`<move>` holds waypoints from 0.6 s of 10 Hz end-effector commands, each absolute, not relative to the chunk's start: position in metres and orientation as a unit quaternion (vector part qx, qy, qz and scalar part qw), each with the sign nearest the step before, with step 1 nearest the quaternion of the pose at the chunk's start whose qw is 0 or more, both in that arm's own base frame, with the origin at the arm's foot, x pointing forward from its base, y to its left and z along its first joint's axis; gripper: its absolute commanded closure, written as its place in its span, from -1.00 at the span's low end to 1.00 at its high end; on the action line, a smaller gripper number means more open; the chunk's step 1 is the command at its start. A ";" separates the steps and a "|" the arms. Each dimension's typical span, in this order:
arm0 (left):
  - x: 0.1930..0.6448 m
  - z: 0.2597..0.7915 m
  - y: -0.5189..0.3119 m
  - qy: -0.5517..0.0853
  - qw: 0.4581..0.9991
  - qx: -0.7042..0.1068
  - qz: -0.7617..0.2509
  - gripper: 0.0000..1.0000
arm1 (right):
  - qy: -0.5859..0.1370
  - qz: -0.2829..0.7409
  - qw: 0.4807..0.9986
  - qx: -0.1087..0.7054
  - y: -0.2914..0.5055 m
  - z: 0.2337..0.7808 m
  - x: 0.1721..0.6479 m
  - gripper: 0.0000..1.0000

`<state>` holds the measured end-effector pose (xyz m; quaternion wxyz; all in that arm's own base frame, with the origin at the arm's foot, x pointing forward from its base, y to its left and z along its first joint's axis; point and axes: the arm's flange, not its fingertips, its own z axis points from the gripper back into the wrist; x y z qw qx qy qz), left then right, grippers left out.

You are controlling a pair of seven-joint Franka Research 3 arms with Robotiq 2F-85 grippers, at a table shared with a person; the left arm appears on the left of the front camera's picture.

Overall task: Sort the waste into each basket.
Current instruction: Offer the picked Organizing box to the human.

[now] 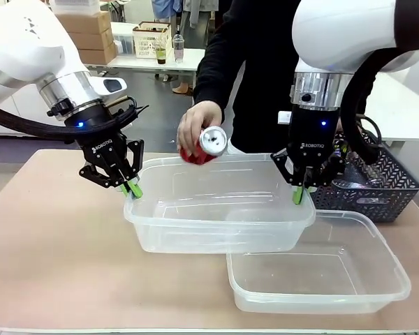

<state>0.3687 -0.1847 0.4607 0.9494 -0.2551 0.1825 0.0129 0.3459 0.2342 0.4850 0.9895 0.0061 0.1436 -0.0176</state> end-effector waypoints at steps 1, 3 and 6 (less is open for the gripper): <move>0.370 0.464 -0.184 0.182 0.948 -0.262 0.019 0.81 | 0.143 -0.022 0.990 0.003 0.237 0.489 0.345 0.89; 0.370 0.464 -0.184 0.182 0.948 -0.262 0.019 0.81 | 0.143 -0.022 0.990 0.003 0.237 0.489 0.345 0.89; 0.370 0.464 -0.184 0.182 0.948 -0.262 0.019 0.81 | 0.143 -0.022 0.990 0.003 0.237 0.489 0.345 0.89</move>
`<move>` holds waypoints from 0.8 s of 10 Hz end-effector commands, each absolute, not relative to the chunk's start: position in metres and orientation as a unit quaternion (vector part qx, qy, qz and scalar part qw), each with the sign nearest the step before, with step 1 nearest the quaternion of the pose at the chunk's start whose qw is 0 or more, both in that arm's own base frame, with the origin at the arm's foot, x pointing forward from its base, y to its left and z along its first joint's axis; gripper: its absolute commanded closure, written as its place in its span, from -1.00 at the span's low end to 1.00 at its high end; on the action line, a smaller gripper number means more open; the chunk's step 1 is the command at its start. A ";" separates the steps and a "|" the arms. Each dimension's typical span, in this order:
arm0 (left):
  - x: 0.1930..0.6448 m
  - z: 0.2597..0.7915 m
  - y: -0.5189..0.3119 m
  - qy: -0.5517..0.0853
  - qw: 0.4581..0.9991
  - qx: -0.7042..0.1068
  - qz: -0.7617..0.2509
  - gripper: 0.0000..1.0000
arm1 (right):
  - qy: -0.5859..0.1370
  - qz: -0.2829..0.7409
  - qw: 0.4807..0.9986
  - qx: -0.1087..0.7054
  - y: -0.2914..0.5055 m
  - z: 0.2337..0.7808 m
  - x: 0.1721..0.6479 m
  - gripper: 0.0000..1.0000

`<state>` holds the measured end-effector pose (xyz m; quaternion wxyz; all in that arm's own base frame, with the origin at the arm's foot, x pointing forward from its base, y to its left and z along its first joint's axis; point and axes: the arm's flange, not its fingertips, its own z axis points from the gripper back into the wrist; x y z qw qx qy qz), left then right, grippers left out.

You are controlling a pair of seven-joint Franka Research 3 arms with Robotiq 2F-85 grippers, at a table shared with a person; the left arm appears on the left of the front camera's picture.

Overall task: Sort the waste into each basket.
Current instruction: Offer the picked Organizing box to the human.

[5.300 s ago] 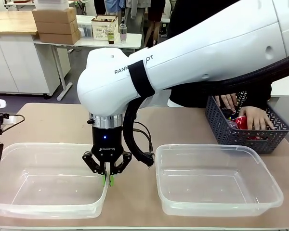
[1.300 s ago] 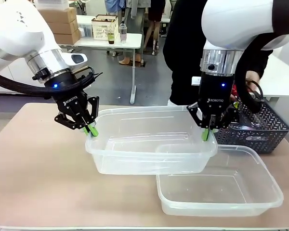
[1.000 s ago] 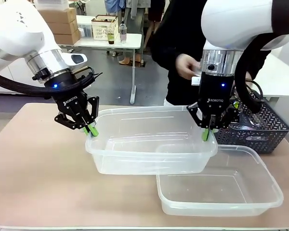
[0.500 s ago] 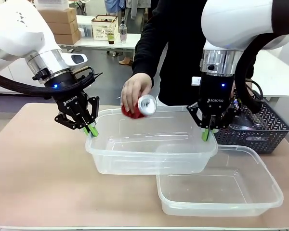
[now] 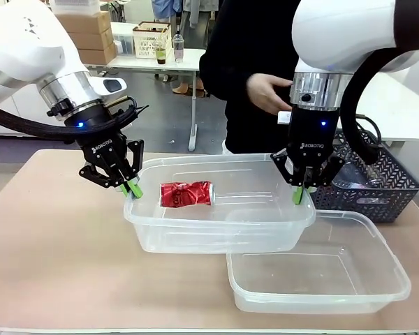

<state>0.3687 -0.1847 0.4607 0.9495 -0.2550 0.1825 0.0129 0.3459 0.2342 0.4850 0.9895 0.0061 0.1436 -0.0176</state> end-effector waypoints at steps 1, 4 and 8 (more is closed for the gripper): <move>0.370 0.464 -0.184 0.182 0.948 -0.262 0.019 0.81 | 0.143 -0.022 0.990 0.003 0.237 0.489 0.345 0.89; 0.370 0.464 -0.184 0.182 0.948 -0.262 0.019 0.81 | 0.143 -0.022 0.990 0.003 0.237 0.489 0.345 0.89; 0.370 0.464 -0.184 0.182 0.948 -0.262 0.019 0.81 | 0.143 -0.022 0.990 0.003 0.237 0.489 0.345 0.89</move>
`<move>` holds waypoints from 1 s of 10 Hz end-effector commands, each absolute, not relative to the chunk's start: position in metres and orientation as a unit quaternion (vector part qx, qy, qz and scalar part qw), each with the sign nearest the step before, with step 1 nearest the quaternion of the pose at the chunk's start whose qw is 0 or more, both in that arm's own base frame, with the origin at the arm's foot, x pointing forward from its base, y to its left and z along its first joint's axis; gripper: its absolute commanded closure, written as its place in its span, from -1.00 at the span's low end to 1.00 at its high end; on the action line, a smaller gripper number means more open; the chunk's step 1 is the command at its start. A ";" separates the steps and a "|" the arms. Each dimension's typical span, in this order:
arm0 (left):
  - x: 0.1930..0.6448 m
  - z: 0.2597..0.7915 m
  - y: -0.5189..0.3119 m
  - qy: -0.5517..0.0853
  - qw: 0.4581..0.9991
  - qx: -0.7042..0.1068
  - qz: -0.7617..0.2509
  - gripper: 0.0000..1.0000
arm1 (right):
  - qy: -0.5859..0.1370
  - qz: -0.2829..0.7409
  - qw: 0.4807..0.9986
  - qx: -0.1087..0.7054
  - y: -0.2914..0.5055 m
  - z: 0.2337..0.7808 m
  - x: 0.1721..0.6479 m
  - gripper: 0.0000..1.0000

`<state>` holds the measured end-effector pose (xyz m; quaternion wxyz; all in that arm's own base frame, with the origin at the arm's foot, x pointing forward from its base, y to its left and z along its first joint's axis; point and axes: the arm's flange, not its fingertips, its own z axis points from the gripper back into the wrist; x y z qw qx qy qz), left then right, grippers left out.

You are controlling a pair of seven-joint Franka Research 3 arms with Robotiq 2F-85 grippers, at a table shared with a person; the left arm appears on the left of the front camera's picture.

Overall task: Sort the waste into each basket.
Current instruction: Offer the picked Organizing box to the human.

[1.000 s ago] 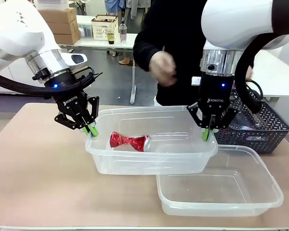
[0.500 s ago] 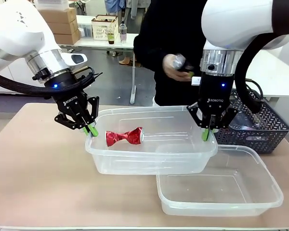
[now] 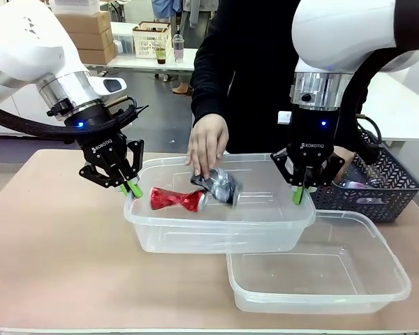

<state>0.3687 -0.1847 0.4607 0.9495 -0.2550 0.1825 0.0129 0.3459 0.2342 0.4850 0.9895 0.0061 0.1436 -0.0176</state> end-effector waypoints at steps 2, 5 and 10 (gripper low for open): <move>0.370 0.464 -0.184 0.182 0.948 -0.262 0.019 0.81 | 0.143 -0.022 0.990 0.003 0.237 0.489 0.345 0.89; 0.370 0.464 -0.184 0.182 0.948 -0.262 0.019 0.81 | 0.143 -0.022 0.990 0.003 0.237 0.489 0.345 0.89; 0.370 0.464 -0.184 0.182 0.948 -0.262 0.019 0.81 | 0.143 -0.022 0.990 0.003 0.237 0.489 0.345 0.89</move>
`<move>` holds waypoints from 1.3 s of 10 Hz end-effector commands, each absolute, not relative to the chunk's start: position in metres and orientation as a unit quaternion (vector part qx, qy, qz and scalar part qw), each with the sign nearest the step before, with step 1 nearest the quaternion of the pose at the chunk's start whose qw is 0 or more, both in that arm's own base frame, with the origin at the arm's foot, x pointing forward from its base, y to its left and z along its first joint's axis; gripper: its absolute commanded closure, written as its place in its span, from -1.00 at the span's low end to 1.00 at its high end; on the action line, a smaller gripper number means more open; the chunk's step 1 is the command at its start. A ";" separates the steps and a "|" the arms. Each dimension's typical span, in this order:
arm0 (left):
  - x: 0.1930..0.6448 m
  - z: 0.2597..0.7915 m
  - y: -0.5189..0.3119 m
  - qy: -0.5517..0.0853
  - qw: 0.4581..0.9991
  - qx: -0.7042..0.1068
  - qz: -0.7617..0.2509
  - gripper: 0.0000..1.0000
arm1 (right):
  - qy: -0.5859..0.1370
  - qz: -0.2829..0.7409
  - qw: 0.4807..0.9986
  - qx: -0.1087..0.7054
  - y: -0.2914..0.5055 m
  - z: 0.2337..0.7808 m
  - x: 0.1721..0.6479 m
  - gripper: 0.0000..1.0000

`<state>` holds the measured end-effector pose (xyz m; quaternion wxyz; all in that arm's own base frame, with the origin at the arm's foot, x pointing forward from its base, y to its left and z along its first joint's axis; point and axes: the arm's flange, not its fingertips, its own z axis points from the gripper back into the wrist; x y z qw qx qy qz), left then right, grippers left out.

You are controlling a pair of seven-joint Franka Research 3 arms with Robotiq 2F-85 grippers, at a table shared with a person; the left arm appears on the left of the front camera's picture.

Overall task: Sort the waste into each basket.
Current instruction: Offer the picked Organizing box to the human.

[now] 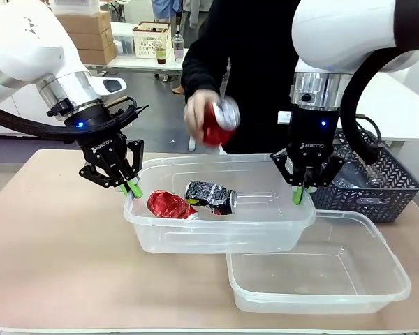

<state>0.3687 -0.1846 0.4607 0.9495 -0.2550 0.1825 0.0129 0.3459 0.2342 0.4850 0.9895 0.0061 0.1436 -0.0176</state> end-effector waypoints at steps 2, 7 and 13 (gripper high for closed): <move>0.370 0.464 -0.184 0.182 0.948 -0.262 0.019 0.81 | 0.143 -0.022 0.990 0.003 0.237 0.489 0.345 0.89; 0.370 0.464 -0.184 0.182 0.948 -0.262 0.019 0.81 | 0.143 -0.022 0.990 0.003 0.237 0.489 0.345 0.89; 0.370 0.464 -0.184 0.182 0.948 -0.262 0.019 0.81 | 0.143 -0.022 0.990 0.003 0.237 0.489 0.345 0.89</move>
